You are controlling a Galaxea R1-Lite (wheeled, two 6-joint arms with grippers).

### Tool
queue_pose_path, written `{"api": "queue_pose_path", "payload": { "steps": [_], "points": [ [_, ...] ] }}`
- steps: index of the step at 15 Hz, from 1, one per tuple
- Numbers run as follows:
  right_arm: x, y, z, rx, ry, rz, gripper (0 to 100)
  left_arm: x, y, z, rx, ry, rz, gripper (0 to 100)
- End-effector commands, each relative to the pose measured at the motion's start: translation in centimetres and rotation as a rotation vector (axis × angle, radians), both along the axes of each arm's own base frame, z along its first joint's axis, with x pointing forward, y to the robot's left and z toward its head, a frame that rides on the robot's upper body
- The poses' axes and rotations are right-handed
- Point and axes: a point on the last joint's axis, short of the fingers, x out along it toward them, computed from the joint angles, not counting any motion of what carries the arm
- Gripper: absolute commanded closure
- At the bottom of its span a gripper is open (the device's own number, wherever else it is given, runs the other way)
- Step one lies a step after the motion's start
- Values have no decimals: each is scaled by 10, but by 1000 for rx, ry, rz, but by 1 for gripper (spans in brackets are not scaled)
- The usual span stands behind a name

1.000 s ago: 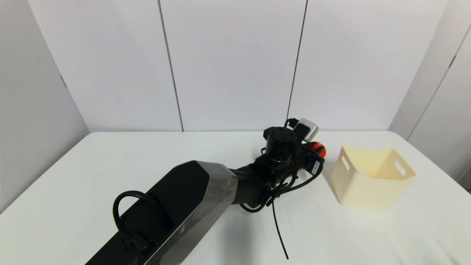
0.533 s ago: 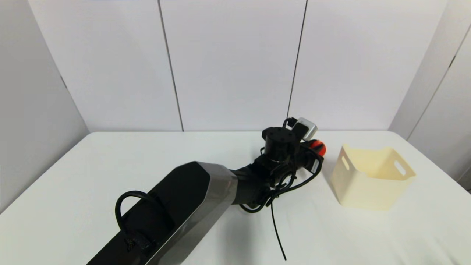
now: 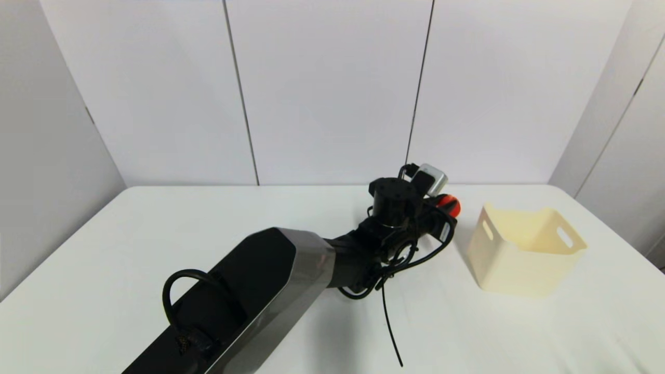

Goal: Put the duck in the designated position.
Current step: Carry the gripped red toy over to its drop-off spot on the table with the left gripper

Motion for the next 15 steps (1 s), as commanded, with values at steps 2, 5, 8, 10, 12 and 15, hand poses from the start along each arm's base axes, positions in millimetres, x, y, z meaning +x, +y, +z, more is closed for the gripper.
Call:
{"api": "queue_pose_path", "payload": {
  "steps": [2,5,8,10,12,15],
  "points": [
    [0,0,0,0,1,0,0,-1,-2,-4,0,-2,-9,100],
    [0,0,0,0,1,0,0,-8,-8,-10,10,4,-31,100],
    [0,0,0,0,1,0,0,-11,-13,-17,18,10,-41,100],
    [0,0,0,0,1,0,0,-12,-14,-18,7,-1,-43,100],
    [0,0,0,0,1,0,0,-12,-15,-20,0,-4,-46,100],
    [0,0,0,0,1,0,0,-12,-15,-21,-1,-5,-44,100]
  ]
}}
